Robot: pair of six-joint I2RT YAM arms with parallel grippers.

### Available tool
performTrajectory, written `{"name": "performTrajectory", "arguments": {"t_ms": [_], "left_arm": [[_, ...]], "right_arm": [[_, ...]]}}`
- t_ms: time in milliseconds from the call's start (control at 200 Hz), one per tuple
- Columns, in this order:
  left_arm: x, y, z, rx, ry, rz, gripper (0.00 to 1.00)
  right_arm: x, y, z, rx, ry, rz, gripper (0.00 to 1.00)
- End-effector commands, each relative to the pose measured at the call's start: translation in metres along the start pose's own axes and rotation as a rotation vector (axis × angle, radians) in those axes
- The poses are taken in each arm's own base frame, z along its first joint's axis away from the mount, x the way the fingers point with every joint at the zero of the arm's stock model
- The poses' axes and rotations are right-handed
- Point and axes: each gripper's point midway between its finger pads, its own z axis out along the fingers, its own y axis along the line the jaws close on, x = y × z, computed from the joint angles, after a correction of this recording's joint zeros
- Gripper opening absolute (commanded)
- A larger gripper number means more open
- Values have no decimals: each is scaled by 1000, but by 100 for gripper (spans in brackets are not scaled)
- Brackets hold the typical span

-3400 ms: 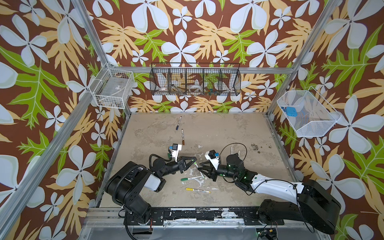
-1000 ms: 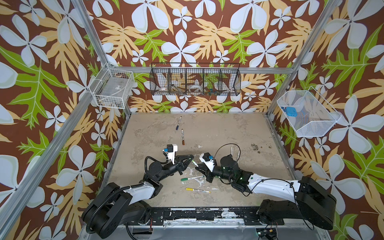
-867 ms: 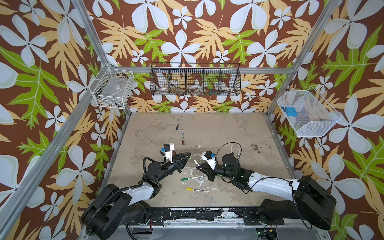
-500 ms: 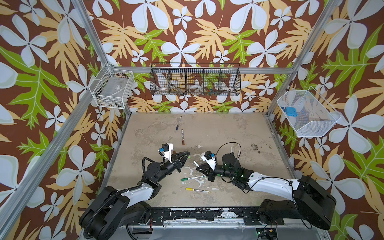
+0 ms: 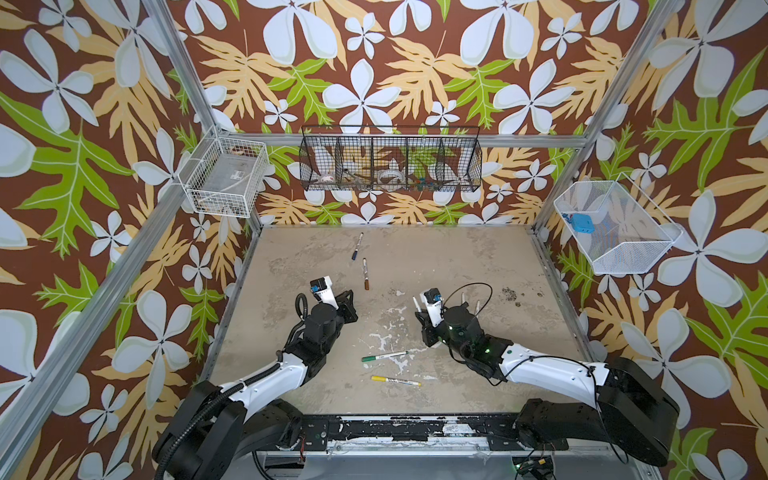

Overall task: Open the pen caps
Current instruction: 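Lower the uncapped marker with the right gripper while the left drops the lime-green cap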

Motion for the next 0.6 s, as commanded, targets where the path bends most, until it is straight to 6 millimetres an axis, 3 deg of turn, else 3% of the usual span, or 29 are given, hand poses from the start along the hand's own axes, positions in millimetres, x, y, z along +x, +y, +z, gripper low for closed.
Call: {"name": "performTrajectory", "arguments": {"t_ms": [0,160,300,455,596], "left_arm": [[10,58,2,-301,17,42,0],[20,101,8,-466,58,4,0],[24,118,9,-530,78,-5,0],[26,128,8,-559,88,-22,0],[28,135,7,-589,91,-22,1]], "right_arm": [[6,-60,-7,297,15,76,0],[30,-125,-17,454,73,251,0],[54,-172,-27,496,93,431,1],[75,-202,-37,544,109,544,4],[86,-214,-38,571,133,581,7]]}}
